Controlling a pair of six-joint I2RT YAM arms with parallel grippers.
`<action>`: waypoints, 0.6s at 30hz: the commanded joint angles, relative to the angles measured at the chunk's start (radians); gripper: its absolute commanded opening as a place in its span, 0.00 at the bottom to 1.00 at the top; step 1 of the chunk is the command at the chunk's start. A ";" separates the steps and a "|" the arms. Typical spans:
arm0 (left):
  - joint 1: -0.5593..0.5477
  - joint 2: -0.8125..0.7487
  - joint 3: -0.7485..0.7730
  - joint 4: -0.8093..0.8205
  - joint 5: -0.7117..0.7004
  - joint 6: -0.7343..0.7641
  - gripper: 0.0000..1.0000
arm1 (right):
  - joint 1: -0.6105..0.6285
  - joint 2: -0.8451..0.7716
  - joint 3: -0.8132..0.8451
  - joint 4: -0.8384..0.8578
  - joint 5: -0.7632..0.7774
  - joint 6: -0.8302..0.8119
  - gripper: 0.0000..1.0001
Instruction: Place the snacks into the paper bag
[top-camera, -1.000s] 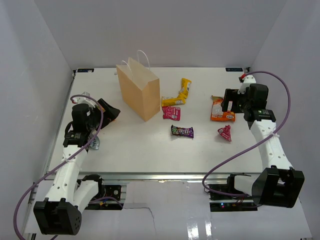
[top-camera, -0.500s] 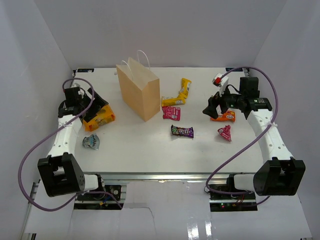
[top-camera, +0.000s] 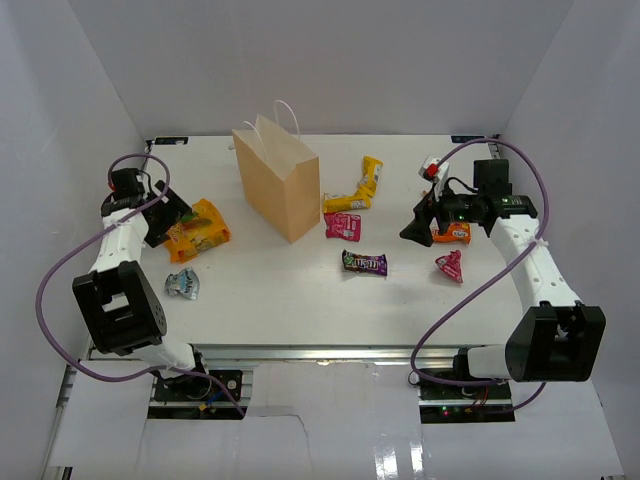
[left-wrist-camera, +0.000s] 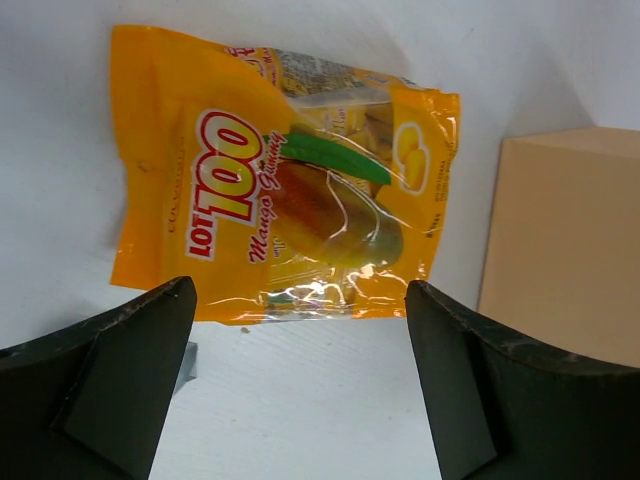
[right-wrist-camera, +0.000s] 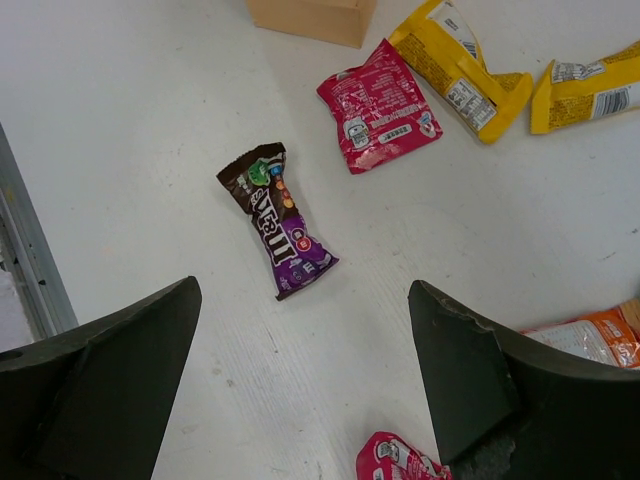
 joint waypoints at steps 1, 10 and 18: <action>0.005 -0.021 0.016 -0.035 -0.077 0.108 0.96 | -0.007 0.001 -0.020 0.024 -0.051 0.004 0.90; 0.008 0.055 0.036 -0.055 -0.123 0.188 0.95 | -0.005 0.029 -0.042 0.049 -0.066 0.021 0.90; 0.027 0.127 0.013 0.013 -0.002 0.224 0.88 | -0.008 0.021 -0.053 0.046 -0.057 0.012 0.90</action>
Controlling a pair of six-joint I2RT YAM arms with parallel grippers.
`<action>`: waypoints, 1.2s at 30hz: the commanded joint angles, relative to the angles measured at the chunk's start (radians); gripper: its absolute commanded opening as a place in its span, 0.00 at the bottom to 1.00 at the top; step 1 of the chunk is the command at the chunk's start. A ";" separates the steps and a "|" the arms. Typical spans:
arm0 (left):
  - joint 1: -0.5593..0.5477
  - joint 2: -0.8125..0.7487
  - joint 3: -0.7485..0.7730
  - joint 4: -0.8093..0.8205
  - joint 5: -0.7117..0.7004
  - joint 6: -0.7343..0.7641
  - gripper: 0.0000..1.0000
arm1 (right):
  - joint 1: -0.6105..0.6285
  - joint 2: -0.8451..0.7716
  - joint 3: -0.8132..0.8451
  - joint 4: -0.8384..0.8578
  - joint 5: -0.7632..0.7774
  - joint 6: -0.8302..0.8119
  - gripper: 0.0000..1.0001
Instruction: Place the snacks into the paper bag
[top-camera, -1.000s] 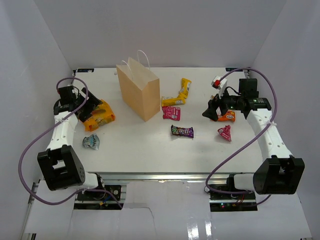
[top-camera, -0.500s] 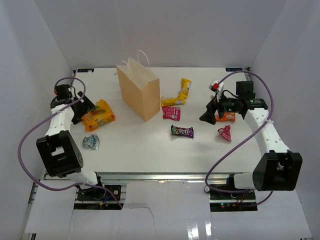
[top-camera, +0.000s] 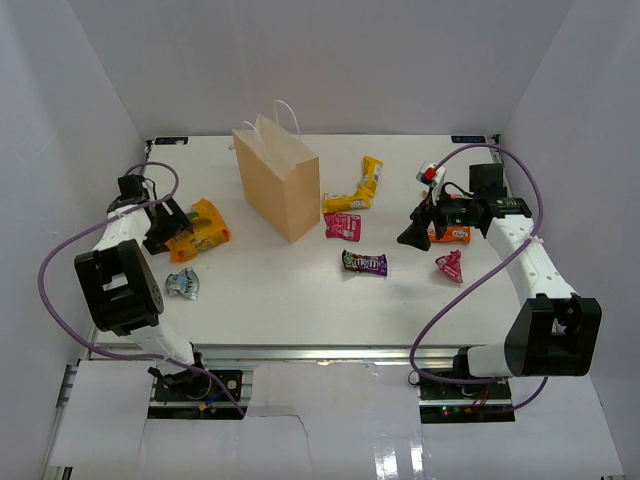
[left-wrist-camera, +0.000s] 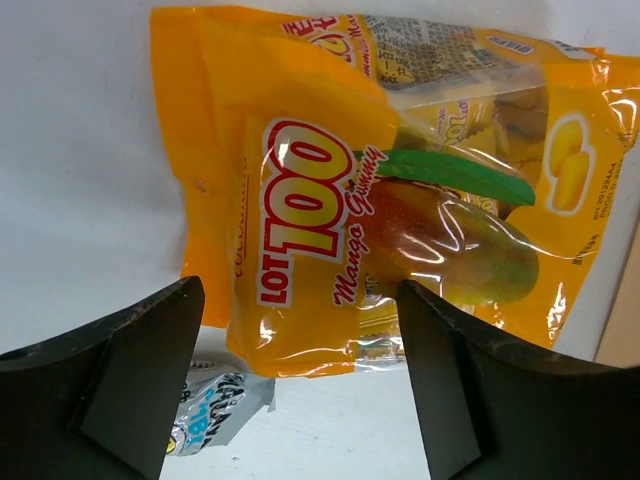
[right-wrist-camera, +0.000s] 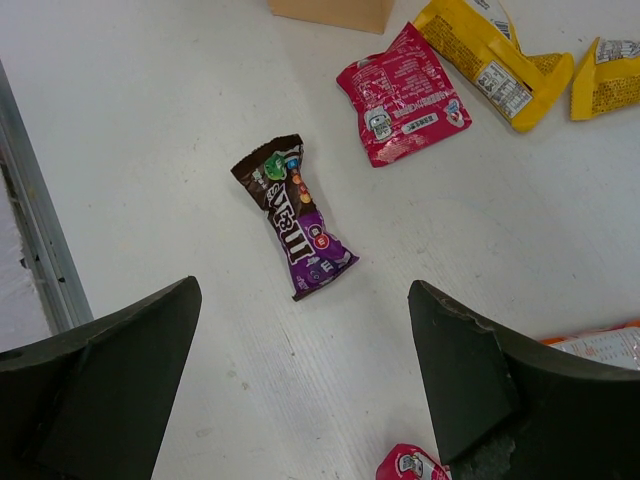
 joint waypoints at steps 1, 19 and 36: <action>0.032 -0.007 0.001 0.049 0.084 0.032 0.87 | -0.008 -0.013 -0.011 0.020 -0.021 -0.003 0.90; 0.137 0.038 -0.137 0.189 0.364 0.028 0.26 | -0.010 -0.018 -0.010 0.014 -0.039 0.012 0.90; 0.140 -0.178 -0.229 0.358 0.782 -0.181 0.00 | -0.011 -0.030 0.013 -0.003 -0.075 0.032 0.90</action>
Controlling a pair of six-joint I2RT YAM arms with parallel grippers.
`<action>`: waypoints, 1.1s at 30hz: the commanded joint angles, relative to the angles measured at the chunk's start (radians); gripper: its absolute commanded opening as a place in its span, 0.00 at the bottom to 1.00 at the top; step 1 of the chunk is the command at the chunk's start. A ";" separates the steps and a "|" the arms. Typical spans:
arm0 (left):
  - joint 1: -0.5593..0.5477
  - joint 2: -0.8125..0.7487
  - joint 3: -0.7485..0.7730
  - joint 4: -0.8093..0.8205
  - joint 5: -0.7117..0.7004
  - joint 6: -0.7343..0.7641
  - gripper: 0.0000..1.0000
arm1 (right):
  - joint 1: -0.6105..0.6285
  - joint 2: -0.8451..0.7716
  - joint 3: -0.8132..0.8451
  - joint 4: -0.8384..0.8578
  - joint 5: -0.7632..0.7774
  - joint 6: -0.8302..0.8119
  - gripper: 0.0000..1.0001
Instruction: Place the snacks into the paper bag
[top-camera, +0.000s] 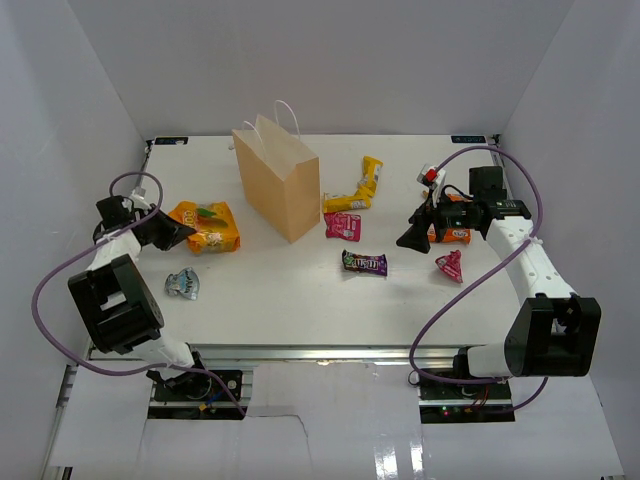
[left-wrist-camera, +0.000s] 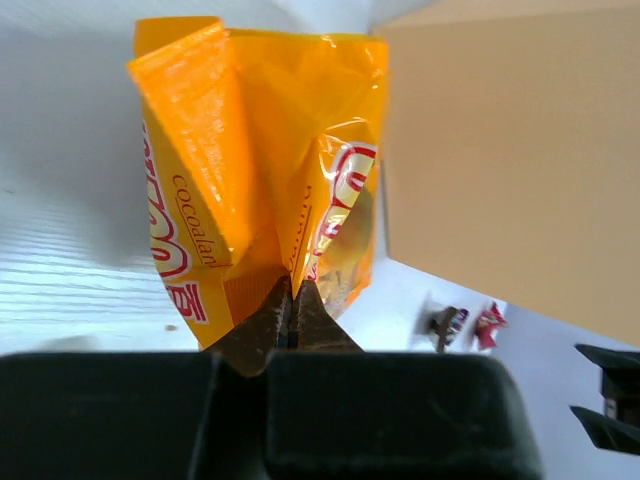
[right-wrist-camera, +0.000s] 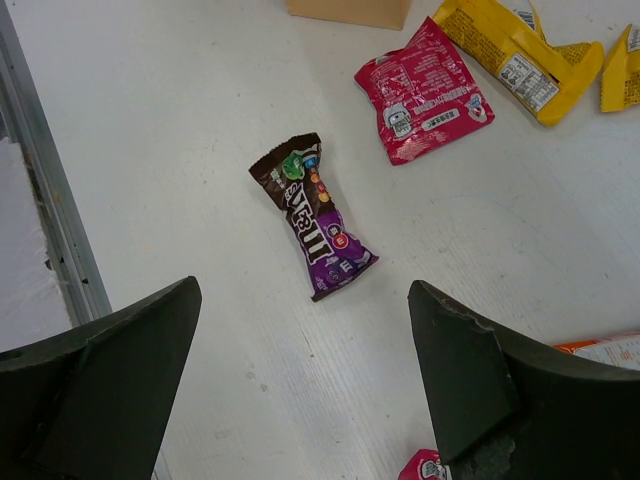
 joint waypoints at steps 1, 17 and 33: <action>0.000 -0.089 -0.053 0.103 0.206 -0.104 0.00 | -0.006 -0.028 0.036 -0.003 -0.047 0.012 0.90; 0.000 -0.327 -0.226 0.364 0.417 -0.447 0.00 | -0.006 -0.036 0.045 0.000 -0.072 0.027 0.90; 0.000 -0.390 -0.201 0.487 0.392 -0.640 0.00 | -0.006 -0.025 0.068 -0.018 -0.084 0.039 0.90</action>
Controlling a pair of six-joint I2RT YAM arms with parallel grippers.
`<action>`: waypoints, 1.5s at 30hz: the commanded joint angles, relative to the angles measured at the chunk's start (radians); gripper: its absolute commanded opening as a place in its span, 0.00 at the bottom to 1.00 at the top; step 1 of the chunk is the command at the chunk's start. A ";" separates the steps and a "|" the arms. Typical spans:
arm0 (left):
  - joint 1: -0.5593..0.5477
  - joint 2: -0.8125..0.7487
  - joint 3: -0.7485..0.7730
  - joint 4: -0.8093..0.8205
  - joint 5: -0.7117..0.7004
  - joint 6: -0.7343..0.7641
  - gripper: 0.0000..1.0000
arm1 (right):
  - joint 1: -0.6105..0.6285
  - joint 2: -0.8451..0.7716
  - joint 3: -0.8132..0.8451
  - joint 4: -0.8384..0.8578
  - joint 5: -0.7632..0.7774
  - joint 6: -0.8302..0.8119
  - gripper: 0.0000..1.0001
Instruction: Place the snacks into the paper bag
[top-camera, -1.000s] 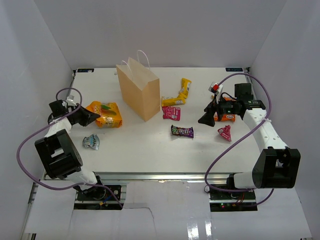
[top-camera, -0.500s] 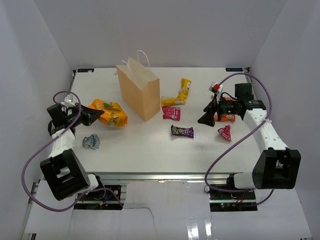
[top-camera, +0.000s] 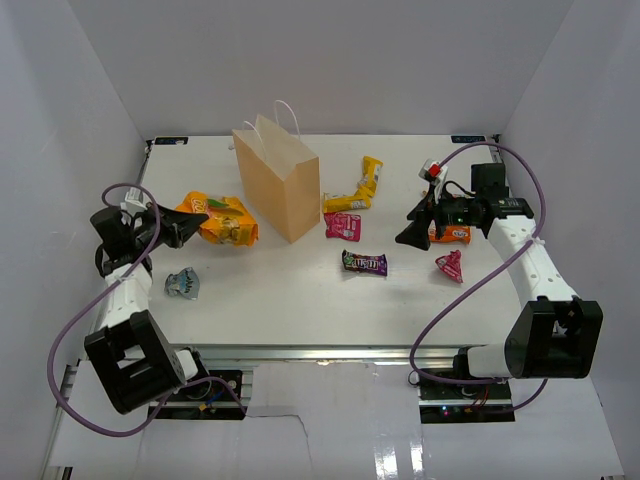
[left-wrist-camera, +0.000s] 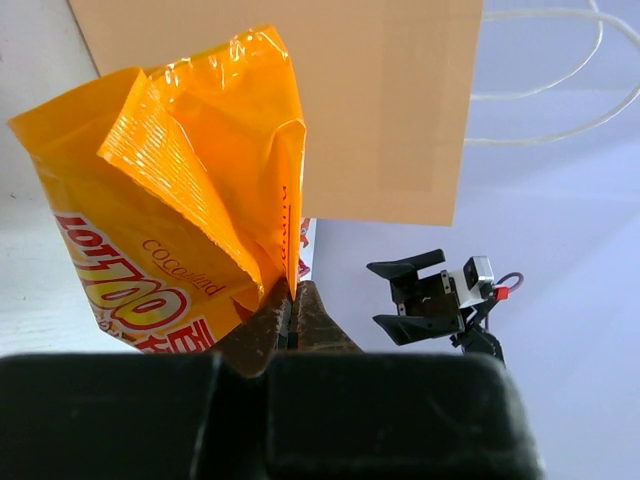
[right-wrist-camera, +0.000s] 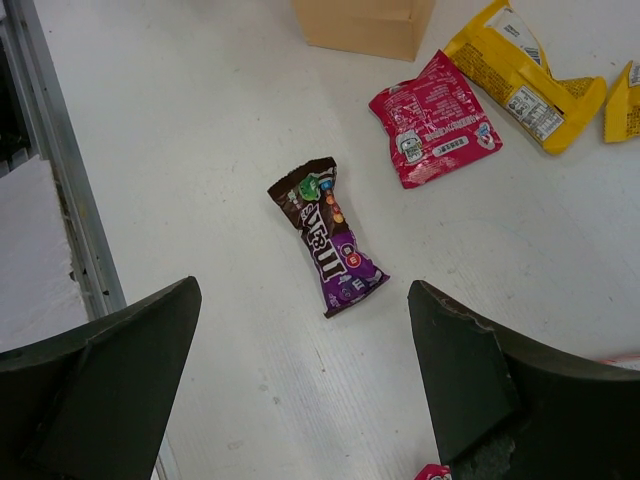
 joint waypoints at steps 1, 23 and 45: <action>0.002 -0.019 0.108 0.085 0.024 -0.059 0.00 | -0.005 -0.013 0.045 -0.018 -0.036 0.006 0.90; -0.035 0.081 0.737 0.076 -0.094 -0.296 0.00 | -0.005 0.008 0.062 -0.027 -0.040 0.001 0.90; -0.312 0.364 1.200 0.003 -0.172 -0.341 0.00 | -0.005 -0.015 0.021 -0.025 -0.055 0.010 0.90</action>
